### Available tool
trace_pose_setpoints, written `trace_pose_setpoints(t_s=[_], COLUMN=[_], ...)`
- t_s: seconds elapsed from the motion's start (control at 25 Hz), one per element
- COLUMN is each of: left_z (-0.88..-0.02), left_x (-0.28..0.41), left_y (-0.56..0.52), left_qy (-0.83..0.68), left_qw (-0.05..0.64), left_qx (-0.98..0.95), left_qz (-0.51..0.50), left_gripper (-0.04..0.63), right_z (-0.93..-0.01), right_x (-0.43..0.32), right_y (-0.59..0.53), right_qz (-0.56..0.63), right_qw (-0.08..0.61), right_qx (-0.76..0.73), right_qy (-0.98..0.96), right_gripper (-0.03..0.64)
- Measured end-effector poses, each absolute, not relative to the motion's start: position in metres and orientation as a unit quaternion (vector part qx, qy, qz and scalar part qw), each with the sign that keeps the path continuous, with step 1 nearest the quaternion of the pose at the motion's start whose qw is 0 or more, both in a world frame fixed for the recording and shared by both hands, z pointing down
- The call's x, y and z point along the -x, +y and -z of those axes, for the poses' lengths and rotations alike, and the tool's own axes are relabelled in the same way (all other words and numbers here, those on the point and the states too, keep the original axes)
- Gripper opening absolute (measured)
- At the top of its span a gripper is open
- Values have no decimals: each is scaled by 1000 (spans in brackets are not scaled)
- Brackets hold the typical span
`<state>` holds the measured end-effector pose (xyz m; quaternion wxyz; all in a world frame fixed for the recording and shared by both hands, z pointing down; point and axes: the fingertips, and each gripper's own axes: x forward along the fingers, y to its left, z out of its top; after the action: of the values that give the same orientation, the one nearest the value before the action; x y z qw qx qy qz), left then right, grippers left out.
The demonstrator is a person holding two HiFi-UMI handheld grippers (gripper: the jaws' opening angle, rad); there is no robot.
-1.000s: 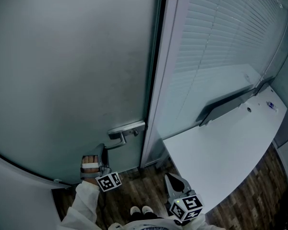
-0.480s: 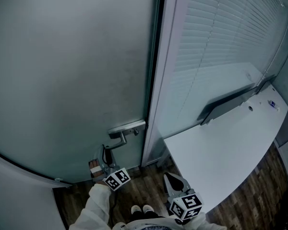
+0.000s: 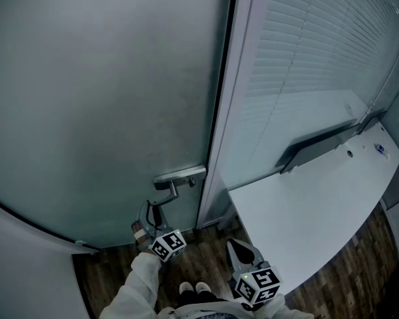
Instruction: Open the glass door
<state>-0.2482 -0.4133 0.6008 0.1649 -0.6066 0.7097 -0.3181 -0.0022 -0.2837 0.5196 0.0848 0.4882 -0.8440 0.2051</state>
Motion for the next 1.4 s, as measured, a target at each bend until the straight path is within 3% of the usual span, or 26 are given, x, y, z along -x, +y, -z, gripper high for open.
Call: trace_pose_setpoints(t_s=[1.4], left_z=[-599], left_x=[232], left_y=[-323], left_qy=[640], left_qw=[195], left_qx=[611], left_qz=[424], left_gripper=[103], right_z=[-522], right_x=[11], right_y=[-253], right_qz=[-230], right_qw=[57], right_qx=[-443], right_qy=[-865], right_gripper=[5])
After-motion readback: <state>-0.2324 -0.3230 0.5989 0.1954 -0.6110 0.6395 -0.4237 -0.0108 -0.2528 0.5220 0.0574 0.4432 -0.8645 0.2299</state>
